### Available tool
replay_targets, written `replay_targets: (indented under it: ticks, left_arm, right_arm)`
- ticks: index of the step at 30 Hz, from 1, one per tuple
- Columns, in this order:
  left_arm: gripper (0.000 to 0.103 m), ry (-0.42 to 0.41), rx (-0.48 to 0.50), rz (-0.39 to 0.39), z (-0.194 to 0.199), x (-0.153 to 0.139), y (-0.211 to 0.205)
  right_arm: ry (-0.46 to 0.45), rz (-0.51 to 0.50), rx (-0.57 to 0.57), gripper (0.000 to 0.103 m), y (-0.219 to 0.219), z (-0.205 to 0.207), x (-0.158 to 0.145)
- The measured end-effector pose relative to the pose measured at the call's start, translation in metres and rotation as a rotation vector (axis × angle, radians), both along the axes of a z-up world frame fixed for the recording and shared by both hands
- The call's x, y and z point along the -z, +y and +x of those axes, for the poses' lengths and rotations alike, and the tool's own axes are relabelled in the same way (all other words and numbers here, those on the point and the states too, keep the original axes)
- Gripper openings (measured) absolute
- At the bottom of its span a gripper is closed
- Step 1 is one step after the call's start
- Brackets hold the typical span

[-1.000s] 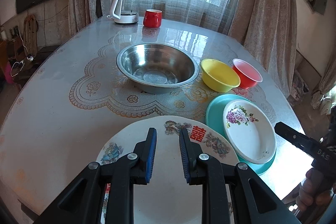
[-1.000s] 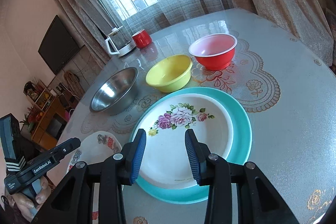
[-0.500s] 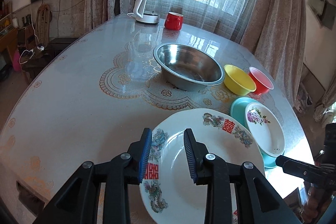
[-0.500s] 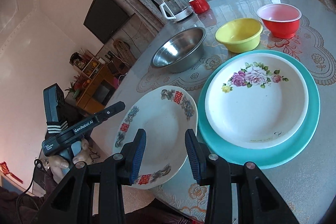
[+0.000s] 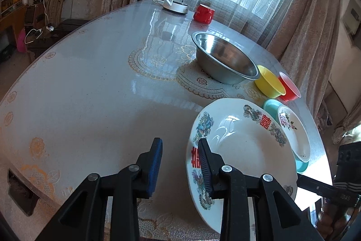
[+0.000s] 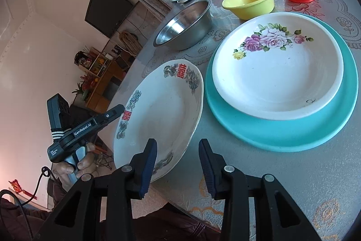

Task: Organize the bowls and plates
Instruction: 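Lift the large double-happiness plate with the right gripper toward the stack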

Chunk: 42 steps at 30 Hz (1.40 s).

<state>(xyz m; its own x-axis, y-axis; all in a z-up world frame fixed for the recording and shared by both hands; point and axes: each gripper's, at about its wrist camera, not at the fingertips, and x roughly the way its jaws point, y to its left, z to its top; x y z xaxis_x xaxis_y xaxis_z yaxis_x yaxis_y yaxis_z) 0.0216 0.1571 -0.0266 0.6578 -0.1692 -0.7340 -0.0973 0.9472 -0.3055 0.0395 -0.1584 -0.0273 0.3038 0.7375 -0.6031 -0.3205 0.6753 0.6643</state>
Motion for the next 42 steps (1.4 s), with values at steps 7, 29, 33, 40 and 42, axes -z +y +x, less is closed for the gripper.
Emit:
replay_targets:
  ticks: [7, 29, 33, 40, 42]
  left_arm:
    - [0.033, -0.025, 0.016, -0.065, -0.002, 0.008, 0.009]
    - [0.040, -0.034, 0.151, -0.036, 0.020, 0.023, -0.017]
    - [0.033, -0.028, 0.163, -0.001, 0.019, 0.023, -0.020]
    - [0.029, -0.025, 0.154, 0.005, 0.010, 0.023, -0.020]
    - [0.029, -0.022, 0.145, 0.003, 0.006, 0.023, -0.019]
  right_arm:
    - [-0.008, -0.064, 0.001, 0.024, 0.018, 0.005, 0.010]
    - [0.016, 0.056, -0.022, 0.018, 0.017, 0.009, 0.027]
    - [0.015, 0.042, -0.013, 0.018, 0.020, 0.010, 0.026]
    - [-0.029, -0.050, -0.023, 0.018, 0.032, 0.007, 0.018]
    - [-0.050, -0.092, -0.033, 0.018, 0.037, 0.006, 0.014]
